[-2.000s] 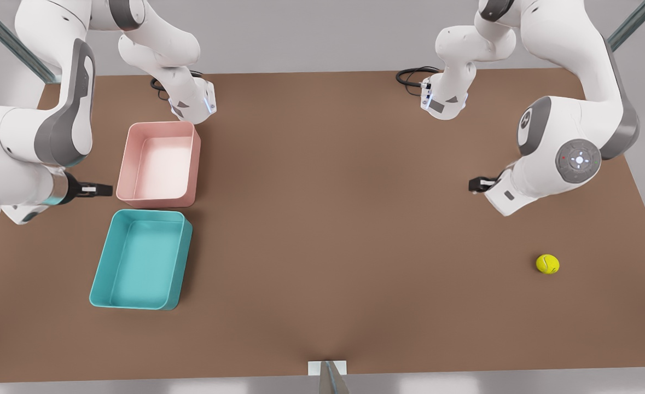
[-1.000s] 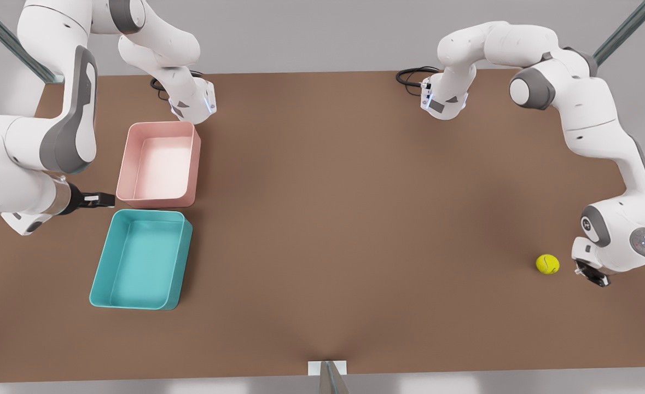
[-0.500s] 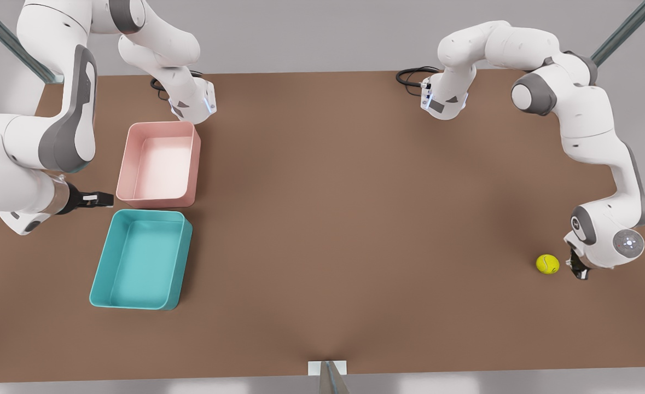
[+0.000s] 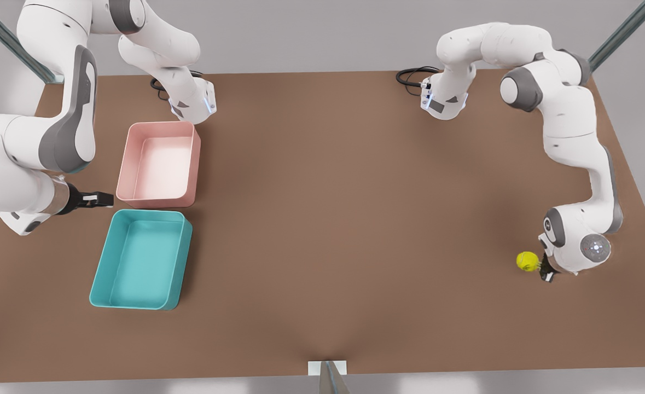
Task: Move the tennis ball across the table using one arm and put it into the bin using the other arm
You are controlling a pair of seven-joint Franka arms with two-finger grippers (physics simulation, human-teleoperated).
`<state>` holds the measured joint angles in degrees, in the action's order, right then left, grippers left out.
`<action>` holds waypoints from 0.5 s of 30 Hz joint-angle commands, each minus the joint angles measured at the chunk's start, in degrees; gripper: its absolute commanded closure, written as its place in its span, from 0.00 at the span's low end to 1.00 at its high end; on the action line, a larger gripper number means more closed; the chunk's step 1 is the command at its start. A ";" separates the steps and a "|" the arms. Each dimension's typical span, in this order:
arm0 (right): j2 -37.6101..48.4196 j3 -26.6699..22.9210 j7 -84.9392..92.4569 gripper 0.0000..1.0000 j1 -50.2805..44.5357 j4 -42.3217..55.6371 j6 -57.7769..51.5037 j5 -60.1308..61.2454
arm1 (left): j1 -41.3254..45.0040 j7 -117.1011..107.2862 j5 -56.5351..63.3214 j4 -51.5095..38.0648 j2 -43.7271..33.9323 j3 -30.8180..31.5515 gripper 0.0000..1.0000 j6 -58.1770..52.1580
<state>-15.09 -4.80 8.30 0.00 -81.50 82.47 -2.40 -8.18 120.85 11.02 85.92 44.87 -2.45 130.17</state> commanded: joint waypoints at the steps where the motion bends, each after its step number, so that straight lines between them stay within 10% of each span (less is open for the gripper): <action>1: 0.06 -0.03 0.23 0.00 0.00 0.02 -0.03 0.03 | 9.04 -26.34 -1.97 4.17 -7.85 0.07 0.79 -5.70; 15: 0.06 -0.03 0.23 0.00 0.08 0.02 -0.03 0.03 | 17.93 -102.22 -5.22 -7.96 -22.02 5.00 0.79 -44.74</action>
<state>-15.09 -4.78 8.43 0.06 -81.50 82.47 -2.38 9.20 74.05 6.29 78.20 23.12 2.56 95.90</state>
